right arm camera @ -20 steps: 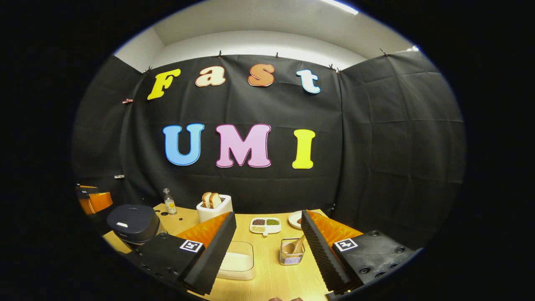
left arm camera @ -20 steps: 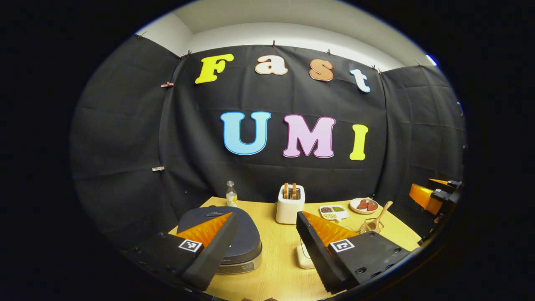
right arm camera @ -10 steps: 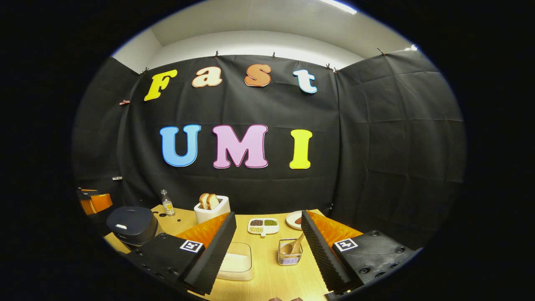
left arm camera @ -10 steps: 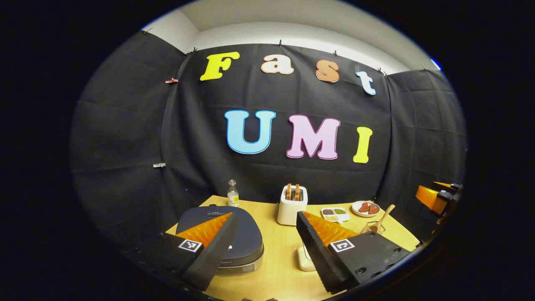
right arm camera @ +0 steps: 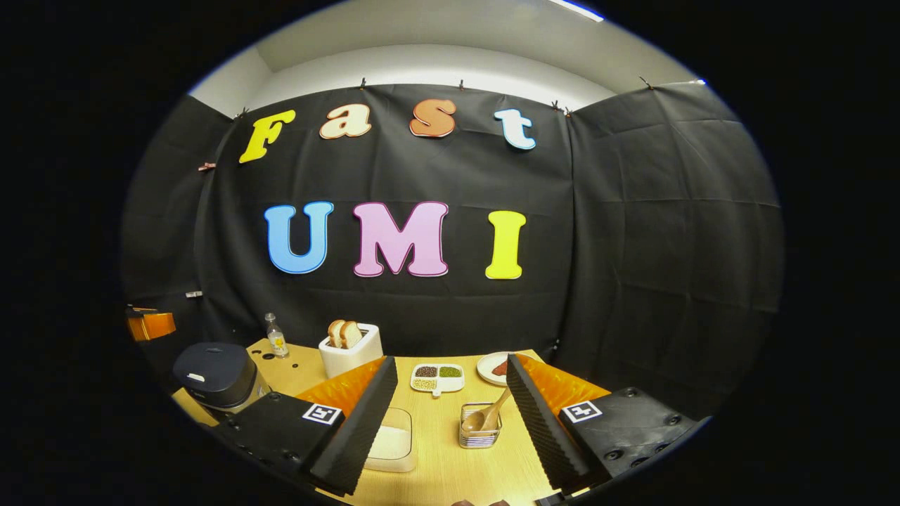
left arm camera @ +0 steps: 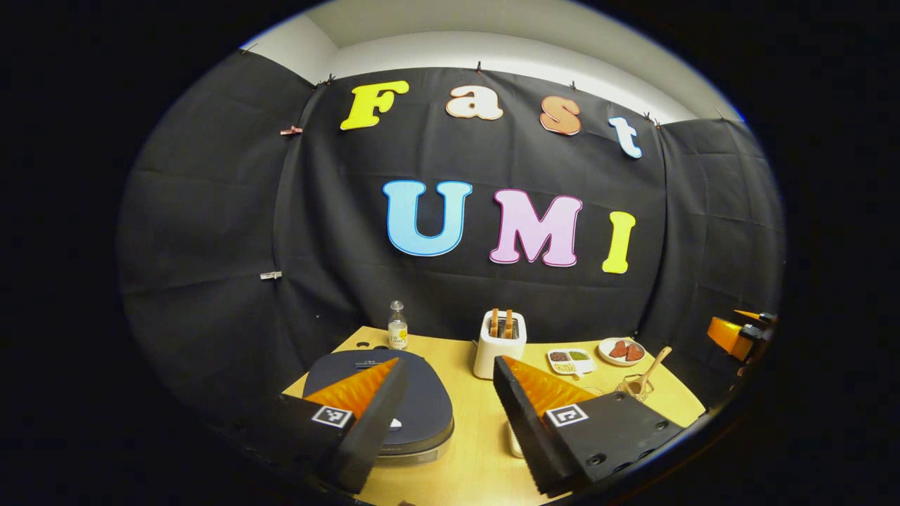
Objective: Close the left gripper, press the button to open the rice cooker; take a wooden spoon from the chopstick holder with the right hand, scoop a spoonful of rice and pour it into the rice cooker, then put the wooden spoon back into the chopstick holder.
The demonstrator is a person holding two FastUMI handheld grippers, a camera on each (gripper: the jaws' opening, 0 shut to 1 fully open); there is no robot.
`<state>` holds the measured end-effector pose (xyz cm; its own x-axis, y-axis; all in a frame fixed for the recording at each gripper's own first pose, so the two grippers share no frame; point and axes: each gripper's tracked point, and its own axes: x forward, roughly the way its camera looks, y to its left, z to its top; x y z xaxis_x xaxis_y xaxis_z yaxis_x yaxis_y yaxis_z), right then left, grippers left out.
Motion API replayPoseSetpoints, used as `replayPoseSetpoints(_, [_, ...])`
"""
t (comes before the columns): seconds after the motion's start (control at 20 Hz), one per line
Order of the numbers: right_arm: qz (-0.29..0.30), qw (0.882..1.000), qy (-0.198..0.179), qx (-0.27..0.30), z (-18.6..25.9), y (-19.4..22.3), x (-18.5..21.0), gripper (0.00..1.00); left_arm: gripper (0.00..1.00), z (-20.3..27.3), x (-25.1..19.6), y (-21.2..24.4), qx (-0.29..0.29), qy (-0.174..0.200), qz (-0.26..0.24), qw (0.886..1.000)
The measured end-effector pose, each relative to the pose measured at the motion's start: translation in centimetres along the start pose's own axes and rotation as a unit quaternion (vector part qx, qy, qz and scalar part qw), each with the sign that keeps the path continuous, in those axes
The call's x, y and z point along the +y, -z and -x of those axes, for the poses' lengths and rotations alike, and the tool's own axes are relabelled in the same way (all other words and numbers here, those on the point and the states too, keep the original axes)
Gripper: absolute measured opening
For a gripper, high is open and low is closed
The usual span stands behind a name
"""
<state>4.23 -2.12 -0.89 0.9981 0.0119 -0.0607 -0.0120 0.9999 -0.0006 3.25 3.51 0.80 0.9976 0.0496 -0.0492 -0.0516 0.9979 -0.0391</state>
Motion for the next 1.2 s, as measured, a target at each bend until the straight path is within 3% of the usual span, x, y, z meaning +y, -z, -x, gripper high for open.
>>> replayPoseSetpoints(0.2, [0.0, 1.0, -0.016, 0.013, -2.0, 1.1, -0.8, 0.98, 0.61, -1.4, 1.7, 0.1, 0.023, -0.018, 0.01, 1.0])
replayPoseSetpoints(0.5, [-0.01, 0.999, -0.025, 0.024, -5.0, 2.2, -2.6, 0.98, 0.06, -3.4, 4.1, 2.4, 0.071, -0.035, 0.038, 0.996])
replayPoseSetpoints(0.8, [-0.012, 0.999, -0.028, 0.033, -6.4, 2.9, -3.8, 0.98, 0.06, -5.4, 7.3, 8.5, 0.153, -0.067, 0.102, 0.981])
replayPoseSetpoints(0.9, [-0.013, 0.999, -0.027, 0.035, -6.7, 3.1, -4.2, 0.98, 0.04, -5.7, 7.9, 10.8, 0.179, -0.075, 0.103, 0.975])
replayPoseSetpoints(0.95, [-0.014, 0.999, -0.025, 0.037, -6.8, 3.2, -4.5, 0.98, 0.09, -5.8, 8.1, 11.6, 0.19, -0.077, 0.102, 0.973])
replayPoseSetpoints(1.1, [-0.015, 0.999, -0.018, 0.045, -7.0, 3.8, -5.3, 0.98, 0.03, -6.0, 8.7, 13.8, 0.216, -0.084, 0.095, 0.968])
replayPoseSetpoints(1.2, [-0.015, 0.999, -0.014, 0.047, -7.2, 4.1, -5.7, 0.98, 0.06, -6.0, 8.7, 13.9, 0.217, -0.083, 0.093, 0.968])
